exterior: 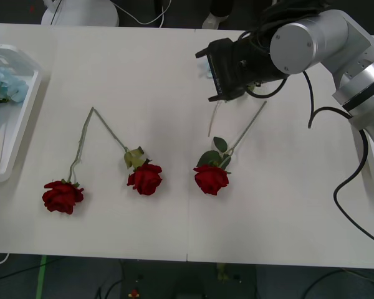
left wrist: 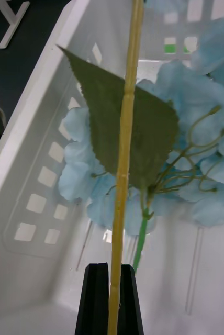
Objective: Put the red flowers into the right box and the blue flowers into the left box
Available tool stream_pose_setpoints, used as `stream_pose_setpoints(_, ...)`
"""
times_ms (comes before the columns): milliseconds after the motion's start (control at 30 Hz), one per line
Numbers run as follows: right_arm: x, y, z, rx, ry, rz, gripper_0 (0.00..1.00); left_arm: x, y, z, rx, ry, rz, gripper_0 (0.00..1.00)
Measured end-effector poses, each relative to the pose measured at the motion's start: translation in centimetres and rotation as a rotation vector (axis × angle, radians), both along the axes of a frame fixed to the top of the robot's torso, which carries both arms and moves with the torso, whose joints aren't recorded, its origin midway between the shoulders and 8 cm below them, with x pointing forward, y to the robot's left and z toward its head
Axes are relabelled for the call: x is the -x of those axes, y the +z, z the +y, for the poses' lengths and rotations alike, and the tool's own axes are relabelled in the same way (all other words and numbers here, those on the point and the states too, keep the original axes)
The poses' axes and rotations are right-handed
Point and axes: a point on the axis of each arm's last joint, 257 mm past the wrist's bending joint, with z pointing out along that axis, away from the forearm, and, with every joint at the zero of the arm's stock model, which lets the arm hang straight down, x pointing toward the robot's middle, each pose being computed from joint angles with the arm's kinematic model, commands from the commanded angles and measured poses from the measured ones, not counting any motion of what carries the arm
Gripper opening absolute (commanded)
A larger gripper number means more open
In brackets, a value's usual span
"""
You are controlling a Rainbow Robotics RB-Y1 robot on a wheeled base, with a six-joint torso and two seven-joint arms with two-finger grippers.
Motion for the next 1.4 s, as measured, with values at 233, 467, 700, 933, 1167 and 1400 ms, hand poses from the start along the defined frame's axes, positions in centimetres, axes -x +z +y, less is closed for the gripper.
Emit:
stream_pose_setpoints(233,0.6,-1.1,-3.2,-0.035,-0.190,0.190,1.00,-1.5,-0.1,0.3,-0.001,0.004,0.013,0.50)
stream_pose_setpoints(467,0.4,-2.1,-5.9,-0.211,-0.605,0.422,1.00,-2.9,0.7,-1.4,0.065,-0.025,-0.043,0.77)
stream_pose_setpoints(700,1.8,-2.8,-7.3,-0.263,-0.828,0.536,1.00,-4.1,2.4,-3.8,0.135,-0.086,-0.088,0.80)
stream_pose_setpoints(933,3.7,-4.9,-8.7,-0.209,-0.978,0.605,1.00,-4.7,7.7,-6.6,0.229,-0.174,-0.110,0.80)
stream_pose_setpoints(1167,4.6,-8.1,-8.4,-0.161,-1.041,0.594,1.00,-4.5,11.2,-11.3,0.492,-0.154,-0.098,1.00)
stream_pose_setpoints(1400,6.3,-11.8,-7.5,-0.108,-1.072,0.594,1.00,-4.9,11.1,-19.8,0.812,-0.004,-0.031,1.00)
